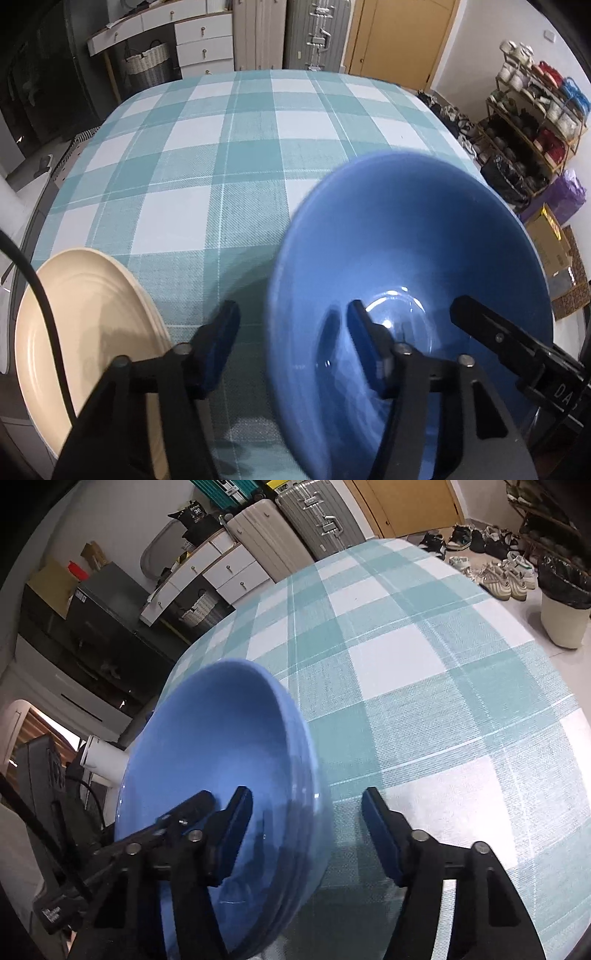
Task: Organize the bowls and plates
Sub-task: 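Lift the stacked blue bowls off the table with both grippers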
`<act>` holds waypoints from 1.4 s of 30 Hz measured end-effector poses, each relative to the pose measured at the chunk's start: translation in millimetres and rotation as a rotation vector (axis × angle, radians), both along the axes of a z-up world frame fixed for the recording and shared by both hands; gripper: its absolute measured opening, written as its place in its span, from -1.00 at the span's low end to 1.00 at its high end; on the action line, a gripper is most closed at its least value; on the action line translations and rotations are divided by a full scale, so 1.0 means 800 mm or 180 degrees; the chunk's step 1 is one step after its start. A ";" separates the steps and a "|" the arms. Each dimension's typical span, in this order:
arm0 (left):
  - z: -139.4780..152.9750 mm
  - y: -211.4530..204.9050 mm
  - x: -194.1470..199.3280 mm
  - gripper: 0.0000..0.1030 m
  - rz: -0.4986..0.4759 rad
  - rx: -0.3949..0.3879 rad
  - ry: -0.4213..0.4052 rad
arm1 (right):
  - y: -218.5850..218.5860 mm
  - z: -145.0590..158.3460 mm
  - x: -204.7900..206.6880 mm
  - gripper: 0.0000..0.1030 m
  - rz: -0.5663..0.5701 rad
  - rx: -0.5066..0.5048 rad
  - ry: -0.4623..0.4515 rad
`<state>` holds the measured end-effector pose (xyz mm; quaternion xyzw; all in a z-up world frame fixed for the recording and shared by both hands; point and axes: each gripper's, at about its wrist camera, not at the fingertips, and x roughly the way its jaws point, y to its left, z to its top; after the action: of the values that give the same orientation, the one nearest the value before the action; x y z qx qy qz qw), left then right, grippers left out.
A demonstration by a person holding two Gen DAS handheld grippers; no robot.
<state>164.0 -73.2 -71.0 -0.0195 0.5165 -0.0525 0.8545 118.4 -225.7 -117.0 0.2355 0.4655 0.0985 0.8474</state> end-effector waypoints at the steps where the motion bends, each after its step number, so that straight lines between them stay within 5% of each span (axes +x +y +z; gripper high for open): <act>1: -0.001 -0.001 0.000 0.03 -0.0004 0.0002 0.0014 | 0.002 0.000 0.001 0.11 0.0008 0.0009 0.0008; 13: -0.008 0.002 -0.001 -0.36 0.0013 -0.0270 0.0140 | 0.014 -0.008 0.009 -0.11 -0.0023 -0.0017 0.0137; 19: 0.001 0.000 -0.007 -0.38 -0.0001 -0.0354 0.0045 | 0.005 -0.006 0.005 -0.57 -0.0152 -0.0067 0.0125; 42: -0.001 -0.022 -0.017 -0.48 -0.0245 0.0177 0.0127 | 0.005 0.003 0.000 -0.73 -0.0046 -0.0287 0.0098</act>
<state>150.7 -90.8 -71.8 0.0231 0.5350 -0.0705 0.8416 118.4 -221.9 -114.5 0.2019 0.4807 0.0678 0.8507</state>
